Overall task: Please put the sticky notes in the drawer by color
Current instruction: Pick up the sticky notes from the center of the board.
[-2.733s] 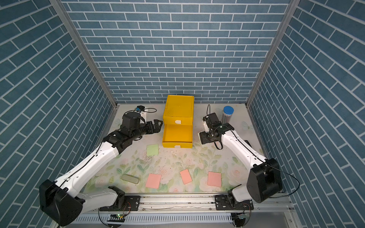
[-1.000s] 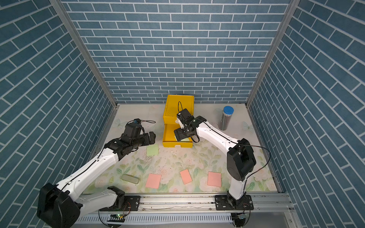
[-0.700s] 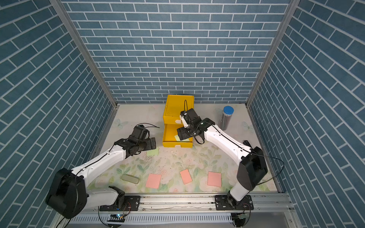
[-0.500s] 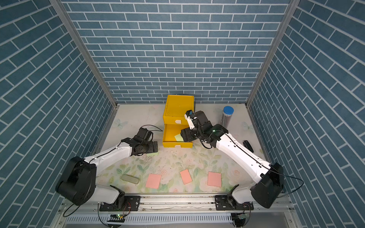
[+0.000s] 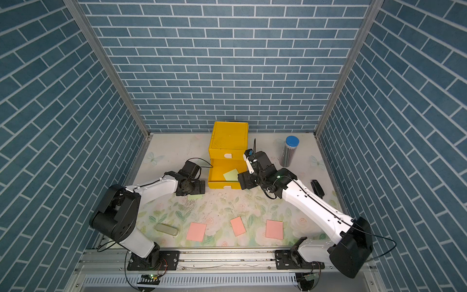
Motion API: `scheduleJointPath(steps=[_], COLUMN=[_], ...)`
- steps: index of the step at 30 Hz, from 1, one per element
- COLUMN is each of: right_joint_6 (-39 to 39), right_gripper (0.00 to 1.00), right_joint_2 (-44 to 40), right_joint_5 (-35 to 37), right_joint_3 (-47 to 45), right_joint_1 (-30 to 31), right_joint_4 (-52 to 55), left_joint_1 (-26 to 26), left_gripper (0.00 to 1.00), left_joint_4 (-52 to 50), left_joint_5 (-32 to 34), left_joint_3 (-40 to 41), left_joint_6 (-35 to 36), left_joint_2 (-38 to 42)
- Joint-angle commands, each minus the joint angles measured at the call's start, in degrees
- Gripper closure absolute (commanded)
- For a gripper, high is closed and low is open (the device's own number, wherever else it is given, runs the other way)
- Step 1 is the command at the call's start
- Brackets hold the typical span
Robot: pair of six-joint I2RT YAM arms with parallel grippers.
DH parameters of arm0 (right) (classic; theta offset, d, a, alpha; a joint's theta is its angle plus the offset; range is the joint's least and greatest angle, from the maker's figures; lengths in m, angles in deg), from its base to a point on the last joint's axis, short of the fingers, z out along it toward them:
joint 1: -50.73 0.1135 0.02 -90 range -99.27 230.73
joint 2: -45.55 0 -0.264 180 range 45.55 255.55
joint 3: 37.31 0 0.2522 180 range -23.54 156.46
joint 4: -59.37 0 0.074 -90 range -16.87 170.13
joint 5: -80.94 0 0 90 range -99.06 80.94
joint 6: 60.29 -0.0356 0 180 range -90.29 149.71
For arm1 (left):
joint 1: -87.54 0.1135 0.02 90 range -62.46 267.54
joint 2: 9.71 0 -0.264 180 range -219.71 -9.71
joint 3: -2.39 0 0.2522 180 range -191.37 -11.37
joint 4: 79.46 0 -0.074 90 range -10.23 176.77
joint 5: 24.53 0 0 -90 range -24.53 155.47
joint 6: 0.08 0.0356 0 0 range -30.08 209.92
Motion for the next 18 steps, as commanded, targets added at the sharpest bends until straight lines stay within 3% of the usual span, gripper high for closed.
scheduleJointPath(steps=[1,12,18], right_joint_6=[0.82,1.17,1.65], right_gripper=[0.11,0.11,0.11], right_joint_2=[-2.28,-4.92,-5.01], right_joint_5=[1.76,0.82,0.62], right_joint_3=[-2.38,-3.52,-3.79], right_joint_1=[-0.92,-2.97,-3.34], right_joint_4=[-1.2,-2.78,-3.13], left_joint_1=[0.11,-0.82,-0.56], left_gripper=[0.0,0.01,0.14], left_joint_4=[-2.59,-8.88,-6.65], left_joint_5=[1.02,8.11,3.44], left_joint_3=[0.26,0.57,2.25], left_joint_6=[0.85,0.65,2.05], left_joint_2=[-2.07,-3.82,-4.66])
